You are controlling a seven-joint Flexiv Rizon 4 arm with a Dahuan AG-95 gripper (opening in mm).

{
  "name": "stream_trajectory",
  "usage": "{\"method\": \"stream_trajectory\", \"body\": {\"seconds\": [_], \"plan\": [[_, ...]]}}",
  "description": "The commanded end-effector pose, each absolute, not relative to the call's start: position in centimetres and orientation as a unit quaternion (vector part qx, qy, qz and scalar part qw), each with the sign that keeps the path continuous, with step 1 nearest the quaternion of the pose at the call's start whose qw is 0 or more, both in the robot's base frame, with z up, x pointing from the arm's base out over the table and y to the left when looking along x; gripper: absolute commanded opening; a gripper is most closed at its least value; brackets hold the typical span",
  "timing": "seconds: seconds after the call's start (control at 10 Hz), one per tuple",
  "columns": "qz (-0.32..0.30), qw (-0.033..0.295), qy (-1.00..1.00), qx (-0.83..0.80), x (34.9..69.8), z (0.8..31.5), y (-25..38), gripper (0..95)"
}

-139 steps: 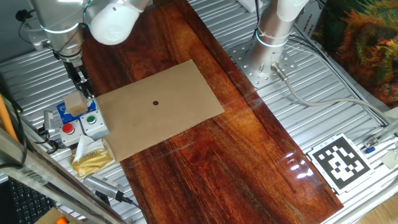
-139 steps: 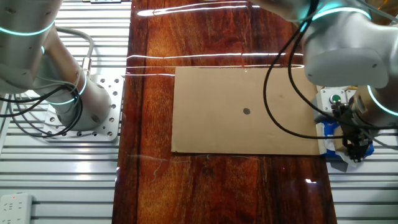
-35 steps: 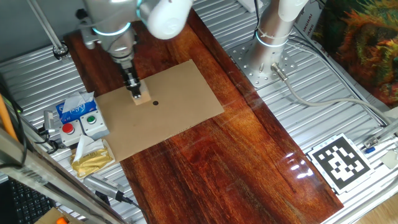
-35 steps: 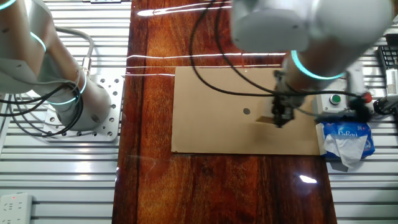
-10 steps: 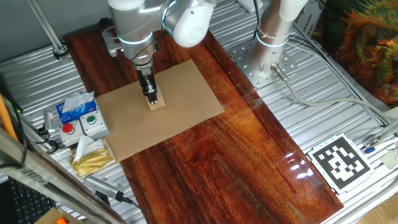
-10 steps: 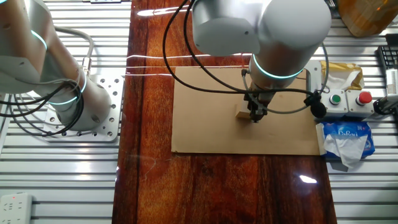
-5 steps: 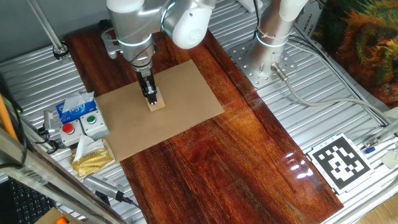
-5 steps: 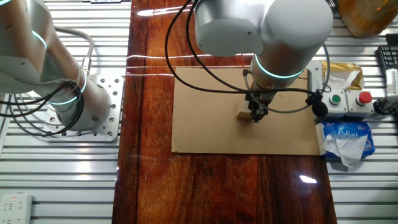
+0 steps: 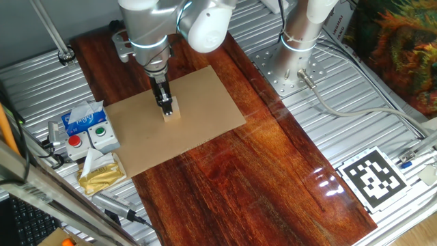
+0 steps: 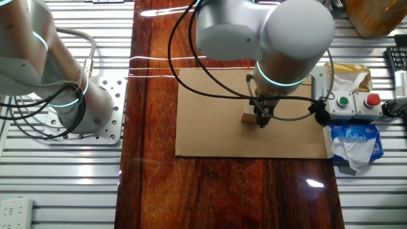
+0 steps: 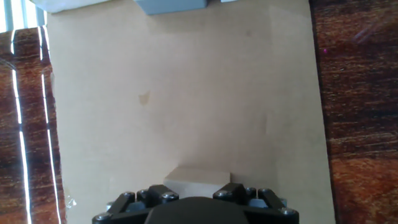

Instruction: Grab the block and place it at the designated location

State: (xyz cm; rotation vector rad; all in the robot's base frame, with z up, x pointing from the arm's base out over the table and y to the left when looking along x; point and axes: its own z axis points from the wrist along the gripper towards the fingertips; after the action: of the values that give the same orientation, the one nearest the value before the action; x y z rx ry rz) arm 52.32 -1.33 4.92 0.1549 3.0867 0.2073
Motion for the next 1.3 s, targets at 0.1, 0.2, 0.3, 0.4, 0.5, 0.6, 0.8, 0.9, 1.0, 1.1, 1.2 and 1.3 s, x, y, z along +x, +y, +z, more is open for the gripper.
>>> {"method": "stream_trajectory", "body": {"seconds": [0.1, 0.2, 0.3, 0.4, 0.5, 0.6, 0.8, 0.9, 1.0, 1.1, 1.2, 1.3], "plan": [[0.067, 0.022, 0.996, 0.050, 52.6, 4.8, -1.2, 95.0], [0.066, 0.022, 0.996, 0.049, 52.6, 4.8, -1.2, 95.0], [0.065, 0.022, 0.996, 0.048, 52.6, 4.8, -1.2, 95.0], [0.065, 0.022, 0.996, 0.048, 52.6, 4.9, -1.2, 95.0], [0.063, 0.018, 0.997, 0.049, 52.6, 5.3, -1.1, 95.0], [0.061, 0.014, 0.997, 0.050, 52.6, 5.9, -1.0, 95.0], [0.056, 0.008, 0.997, 0.046, 52.5, 7.3, -0.8, 95.0], [0.042, 0.005, 0.998, 0.042, 52.5, 8.5, -0.6, 95.0], [0.022, 0.002, 0.999, 0.041, 52.5, 9.0, -0.5, 95.0], [0.008, -0.006, 0.999, 0.035, 52.5, 9.3, -0.4, 95.0], [-0.007, -0.012, 0.999, 0.032, 52.5, 9.7, -0.3, 95.0], [-0.011, -0.014, 0.999, 0.031, 52.6, 10.2, -0.3, 95.0]]}}
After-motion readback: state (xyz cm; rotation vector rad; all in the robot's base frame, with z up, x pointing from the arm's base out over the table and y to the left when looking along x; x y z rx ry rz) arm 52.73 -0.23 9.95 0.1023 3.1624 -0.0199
